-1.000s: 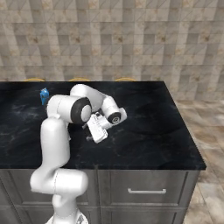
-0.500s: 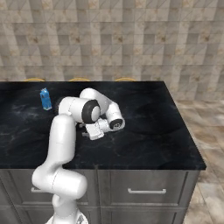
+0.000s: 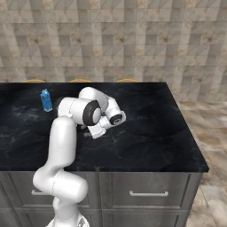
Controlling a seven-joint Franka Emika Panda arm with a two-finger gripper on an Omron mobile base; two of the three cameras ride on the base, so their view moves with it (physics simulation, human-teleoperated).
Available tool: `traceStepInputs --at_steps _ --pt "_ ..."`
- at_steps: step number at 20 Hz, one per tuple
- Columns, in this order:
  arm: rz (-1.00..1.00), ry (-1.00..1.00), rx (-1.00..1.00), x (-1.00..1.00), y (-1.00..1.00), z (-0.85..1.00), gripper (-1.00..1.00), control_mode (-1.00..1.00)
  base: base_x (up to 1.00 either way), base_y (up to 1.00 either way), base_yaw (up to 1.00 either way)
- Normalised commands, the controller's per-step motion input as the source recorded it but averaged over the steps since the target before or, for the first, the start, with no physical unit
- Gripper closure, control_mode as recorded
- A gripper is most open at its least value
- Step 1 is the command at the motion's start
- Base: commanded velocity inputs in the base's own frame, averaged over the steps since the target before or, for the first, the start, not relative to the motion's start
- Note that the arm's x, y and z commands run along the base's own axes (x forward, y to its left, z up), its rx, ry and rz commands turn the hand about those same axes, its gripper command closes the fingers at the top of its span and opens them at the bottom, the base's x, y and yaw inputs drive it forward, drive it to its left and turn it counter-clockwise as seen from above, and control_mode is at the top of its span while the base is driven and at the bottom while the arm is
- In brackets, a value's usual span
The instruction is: Pick the jar and candle from the dining table and place them in the open cabinet. Close the cabinet after placing the objects.
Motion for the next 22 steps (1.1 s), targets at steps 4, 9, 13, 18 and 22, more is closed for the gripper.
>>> traceStepInputs --at_steps 4,9,13,18,22 --pt "0.00 0.00 0.00 0.00 0.01 0.00 -1.00 -1.00 0.00 0.00 0.00" --pt "0.00 0.00 0.00 -0.01 0.11 -0.09 -1.00 -1.00 0.00 0.00 0.00" --pt "-0.01 0.00 -0.01 0.00 0.25 -0.19 -1.00 -1.00 0.00 0.00 0.00" --pt "0.00 -0.01 -0.01 0.00 0.31 -0.11 -1.00 -1.00 0.00 0.00 0.00" --pt "0.00 -0.04 -0.01 0.00 0.31 -0.10 -1.00 -1.00 0.00 0.00 0.00"
